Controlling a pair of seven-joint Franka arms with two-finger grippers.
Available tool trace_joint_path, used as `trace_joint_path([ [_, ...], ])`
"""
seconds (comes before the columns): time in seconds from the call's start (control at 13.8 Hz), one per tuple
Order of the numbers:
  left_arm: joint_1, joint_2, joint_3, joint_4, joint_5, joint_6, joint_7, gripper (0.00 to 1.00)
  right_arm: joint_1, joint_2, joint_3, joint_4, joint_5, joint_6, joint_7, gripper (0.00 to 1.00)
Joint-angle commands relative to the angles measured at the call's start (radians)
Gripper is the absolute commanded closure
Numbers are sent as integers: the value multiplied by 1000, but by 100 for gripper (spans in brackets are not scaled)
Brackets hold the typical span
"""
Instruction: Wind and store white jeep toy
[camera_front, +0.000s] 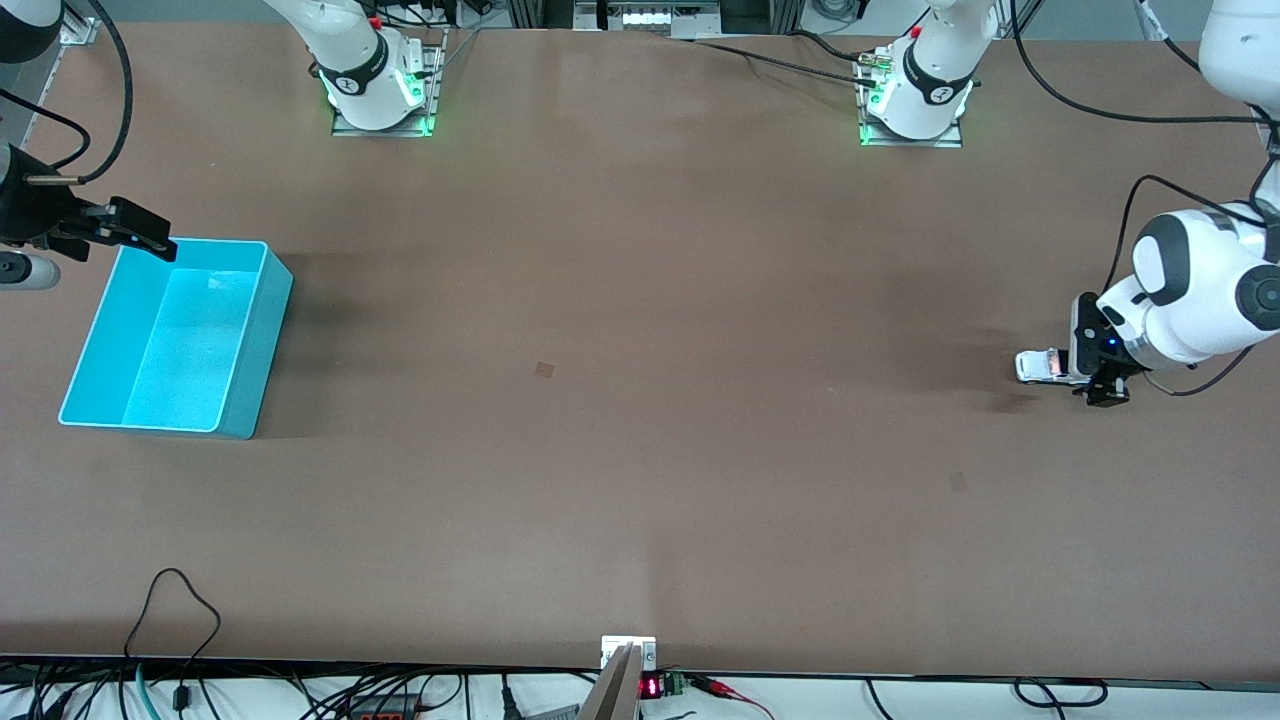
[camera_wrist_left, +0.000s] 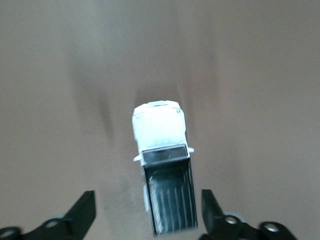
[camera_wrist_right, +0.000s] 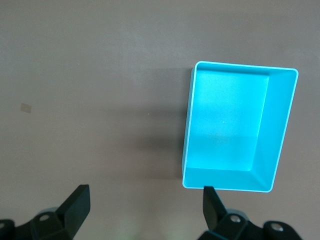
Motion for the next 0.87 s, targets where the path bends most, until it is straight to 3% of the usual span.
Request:
trace_joint_path([
  [0.0, 10, -84, -49, 0, 10, -83, 9, 0, -2, -5, 3, 0, 11, -9, 10, 0],
  [0.43, 0, -142, -131, -4, -51, -123, 3, 0, -2, -5, 3, 0, 11, -8, 10, 0],
  [0.79, -67, -141, -135, -1, -79, -121, -15, 0, -2, -5, 3, 0, 11, -8, 10, 0],
])
